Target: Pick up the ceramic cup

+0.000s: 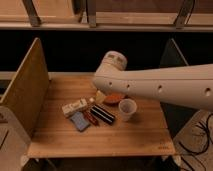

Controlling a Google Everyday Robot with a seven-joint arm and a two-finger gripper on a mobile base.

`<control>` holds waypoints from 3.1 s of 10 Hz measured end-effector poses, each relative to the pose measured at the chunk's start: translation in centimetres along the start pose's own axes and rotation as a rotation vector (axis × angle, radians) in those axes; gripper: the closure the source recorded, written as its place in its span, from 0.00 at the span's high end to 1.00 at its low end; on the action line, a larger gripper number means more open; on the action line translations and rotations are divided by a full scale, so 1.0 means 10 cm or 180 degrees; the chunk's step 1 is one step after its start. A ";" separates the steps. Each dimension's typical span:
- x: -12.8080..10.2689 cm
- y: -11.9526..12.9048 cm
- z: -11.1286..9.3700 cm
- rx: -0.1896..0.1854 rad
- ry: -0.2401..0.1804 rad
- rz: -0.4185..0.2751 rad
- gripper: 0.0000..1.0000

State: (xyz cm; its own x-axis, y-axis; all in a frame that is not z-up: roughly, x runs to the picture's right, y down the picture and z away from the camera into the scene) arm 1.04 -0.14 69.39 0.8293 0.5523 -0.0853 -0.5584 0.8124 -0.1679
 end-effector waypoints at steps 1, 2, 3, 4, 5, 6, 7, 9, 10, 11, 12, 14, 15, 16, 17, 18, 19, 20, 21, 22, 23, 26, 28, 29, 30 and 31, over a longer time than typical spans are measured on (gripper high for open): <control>-0.02 0.01 0.01 -0.0014 0.0011 -0.0025 0.80; -0.03 0.05 0.08 -0.0071 0.0085 -0.0082 0.80; 0.07 0.14 0.23 -0.0206 0.0254 -0.0106 0.80; 0.26 0.19 0.37 -0.0321 0.0449 -0.0060 0.80; 0.42 0.21 0.45 -0.0396 0.0597 0.0014 0.80; 0.53 0.23 0.49 -0.0445 0.0691 0.0068 0.80; 0.64 0.26 0.50 -0.0492 0.0800 0.0139 0.80; 0.83 0.36 0.46 -0.0563 0.0962 0.0229 0.80; 0.93 0.44 0.42 -0.0624 0.1051 0.0243 0.80; 1.07 0.56 0.35 -0.0727 0.1178 0.0205 0.80; 1.17 0.62 0.30 -0.0800 0.1272 0.0192 0.80; 1.21 0.65 0.28 -0.0833 0.1306 0.0183 0.80; 1.20 0.66 0.28 -0.0836 0.1302 0.0174 0.80; 1.19 0.65 0.28 -0.0836 0.1293 0.0158 0.80; 1.14 0.65 0.31 -0.0858 0.1285 0.0101 0.80; 1.03 0.70 0.40 -0.0933 0.1269 0.0039 0.80; 1.00 0.75 0.49 -0.1026 0.1285 0.0040 0.80; 1.04 0.77 0.58 -0.1101 0.1323 0.0075 0.80; 1.11 0.79 0.68 -0.1183 0.1375 0.0129 0.80; 1.14 0.81 0.76 -0.1240 0.1415 0.0160 0.80; 1.15 0.81 0.81 -0.1265 0.1447 0.0177 0.80; 1.29 0.72 0.93 -0.1273 0.1567 0.0269 0.80; 1.35 0.74 1.07 -0.1345 0.1628 0.0331 0.80; 1.40 0.77 1.19 -0.1432 0.1670 0.0389 0.77; 1.43 0.78 1.27 -0.1491 0.1687 0.0428 0.69; 1.46 0.77 1.33 -0.1522 0.1704 0.0461 0.58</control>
State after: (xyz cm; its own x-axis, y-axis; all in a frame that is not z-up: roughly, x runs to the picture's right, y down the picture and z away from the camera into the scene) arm 8.49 16.68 79.93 0.7141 0.3816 -0.5868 -0.6934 0.5002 -0.5186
